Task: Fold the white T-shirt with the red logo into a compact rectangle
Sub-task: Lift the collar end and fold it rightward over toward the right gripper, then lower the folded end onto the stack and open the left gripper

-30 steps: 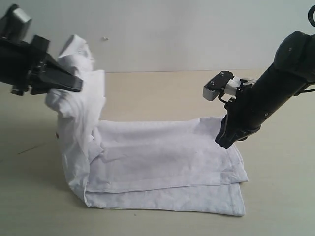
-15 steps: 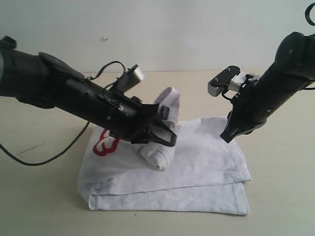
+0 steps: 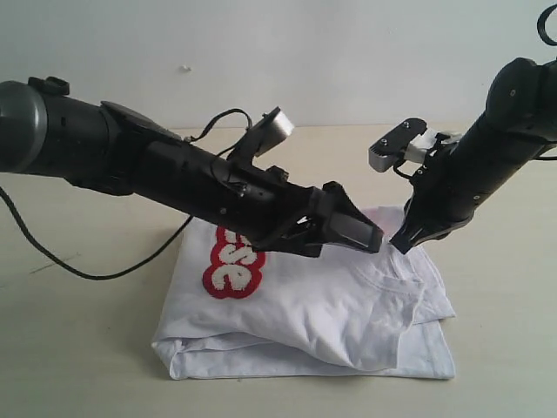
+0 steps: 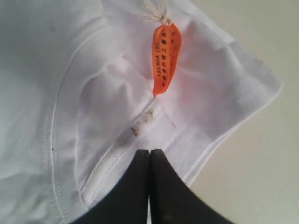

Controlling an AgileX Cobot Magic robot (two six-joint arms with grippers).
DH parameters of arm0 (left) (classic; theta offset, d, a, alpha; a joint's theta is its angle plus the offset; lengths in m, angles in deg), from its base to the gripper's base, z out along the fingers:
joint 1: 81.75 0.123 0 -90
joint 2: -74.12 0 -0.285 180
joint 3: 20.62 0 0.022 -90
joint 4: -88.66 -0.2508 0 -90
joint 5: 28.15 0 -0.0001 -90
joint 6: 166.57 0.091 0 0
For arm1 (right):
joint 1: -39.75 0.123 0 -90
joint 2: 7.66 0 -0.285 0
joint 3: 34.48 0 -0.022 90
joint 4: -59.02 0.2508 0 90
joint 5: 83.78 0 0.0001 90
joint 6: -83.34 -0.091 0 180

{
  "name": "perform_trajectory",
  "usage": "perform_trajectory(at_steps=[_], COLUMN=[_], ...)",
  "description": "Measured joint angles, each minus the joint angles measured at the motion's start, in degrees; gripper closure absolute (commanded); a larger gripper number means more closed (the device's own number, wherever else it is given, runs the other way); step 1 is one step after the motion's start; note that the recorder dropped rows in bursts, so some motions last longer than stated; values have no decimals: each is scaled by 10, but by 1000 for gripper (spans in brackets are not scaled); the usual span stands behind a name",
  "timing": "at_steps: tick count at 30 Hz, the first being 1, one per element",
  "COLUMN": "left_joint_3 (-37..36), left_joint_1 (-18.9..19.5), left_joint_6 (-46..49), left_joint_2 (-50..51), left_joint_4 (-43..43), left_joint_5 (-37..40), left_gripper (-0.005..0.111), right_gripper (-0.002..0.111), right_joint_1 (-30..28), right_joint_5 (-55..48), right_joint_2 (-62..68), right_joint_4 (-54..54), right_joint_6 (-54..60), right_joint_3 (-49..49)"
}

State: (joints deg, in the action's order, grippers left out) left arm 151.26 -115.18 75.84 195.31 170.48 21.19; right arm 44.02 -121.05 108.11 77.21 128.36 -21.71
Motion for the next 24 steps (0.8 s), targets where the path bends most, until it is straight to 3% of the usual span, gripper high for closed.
perform_trajectory(at_steps=[6, 10, 13, 17, 24], left_joint_3=[1, 1, 1, 2, 11], left_joint_1=[33, 39, 39, 39, 39], left_joint_6=[-42, -156, -228, -256, -249], left_joint_2=[-14, -14, -8, 11, 32], left_joint_4=[-187, -396, -494, -525, -524], left_joint_5=[12, 7, 3, 1, 13], left_gripper=[4, 4, 4, 4, 4], right_gripper=[108, 108, 108, 108, 108], right_joint_1=[0, 0, 0, 4, 15], right_joint_5=[0, -27, -72, -143, -149], right_joint_2=[-7, -17, -17, -17, 13], right_joint_4=[12, 86, 151, 202, 183], right_joint_6=[7, 80, 152, 227, 225], right_joint_3=[0, 0, 0, 0, 0])
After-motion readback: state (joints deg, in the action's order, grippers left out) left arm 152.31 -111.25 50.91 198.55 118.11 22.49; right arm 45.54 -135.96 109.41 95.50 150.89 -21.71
